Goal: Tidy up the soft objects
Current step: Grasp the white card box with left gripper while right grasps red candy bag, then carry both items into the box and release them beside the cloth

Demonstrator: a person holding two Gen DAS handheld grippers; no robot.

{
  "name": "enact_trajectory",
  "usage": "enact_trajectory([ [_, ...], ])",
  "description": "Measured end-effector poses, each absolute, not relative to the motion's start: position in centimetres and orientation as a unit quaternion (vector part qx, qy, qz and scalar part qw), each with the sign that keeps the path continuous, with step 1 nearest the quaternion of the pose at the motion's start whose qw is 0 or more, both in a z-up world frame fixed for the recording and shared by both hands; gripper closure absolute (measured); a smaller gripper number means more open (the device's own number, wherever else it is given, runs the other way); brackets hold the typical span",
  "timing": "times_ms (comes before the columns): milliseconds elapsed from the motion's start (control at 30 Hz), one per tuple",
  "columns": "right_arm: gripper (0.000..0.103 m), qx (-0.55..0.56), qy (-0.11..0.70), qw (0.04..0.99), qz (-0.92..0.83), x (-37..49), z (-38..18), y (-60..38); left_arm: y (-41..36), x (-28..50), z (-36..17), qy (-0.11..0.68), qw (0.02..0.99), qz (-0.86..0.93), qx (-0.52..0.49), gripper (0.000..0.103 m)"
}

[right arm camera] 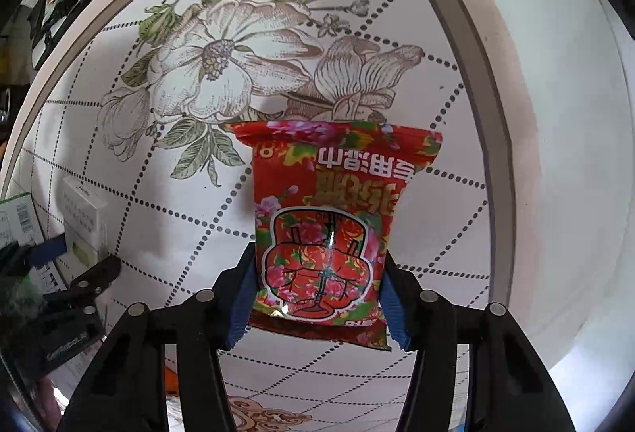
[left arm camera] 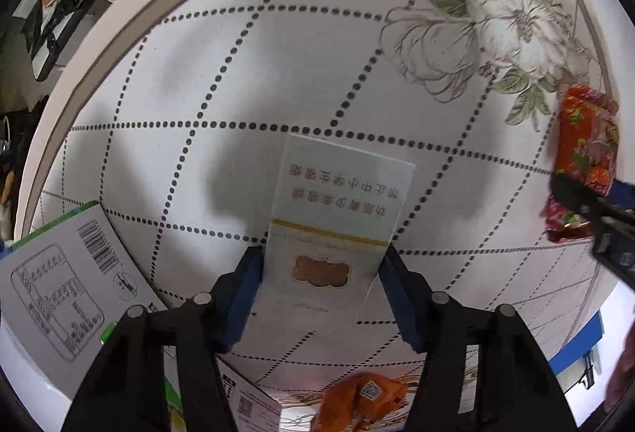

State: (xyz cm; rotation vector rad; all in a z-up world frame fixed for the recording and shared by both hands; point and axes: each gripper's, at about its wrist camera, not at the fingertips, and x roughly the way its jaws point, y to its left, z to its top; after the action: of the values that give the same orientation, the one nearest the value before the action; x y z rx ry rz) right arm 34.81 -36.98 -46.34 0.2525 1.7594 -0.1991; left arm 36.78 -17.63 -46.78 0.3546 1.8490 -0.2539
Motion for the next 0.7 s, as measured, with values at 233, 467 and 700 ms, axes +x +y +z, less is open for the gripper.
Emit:
enact_trajectory([
  [233, 0.056, 0.109, 0.758, 0.637, -0.087, 33.6, -45.8, -37.3, -16.4, 34.5, -45.9, 0.786, 0.602, -0.087, 0.106, 0.046],
  [467, 0.056, 0.129, 0.733, 0.665, -0.058, 29.9, -41.9, -35.9, -15.7, 31.7, -41.0, 0.76, 0.64, -0.101, 0.059, 0.046],
  [700, 0.057, 0.136, 0.687, 0.714, -0.004, 26.4, -33.5, -32.3, -12.1, 28.7, -32.2, 0.71, 0.694, -0.123, 0.006, 0.046],
])
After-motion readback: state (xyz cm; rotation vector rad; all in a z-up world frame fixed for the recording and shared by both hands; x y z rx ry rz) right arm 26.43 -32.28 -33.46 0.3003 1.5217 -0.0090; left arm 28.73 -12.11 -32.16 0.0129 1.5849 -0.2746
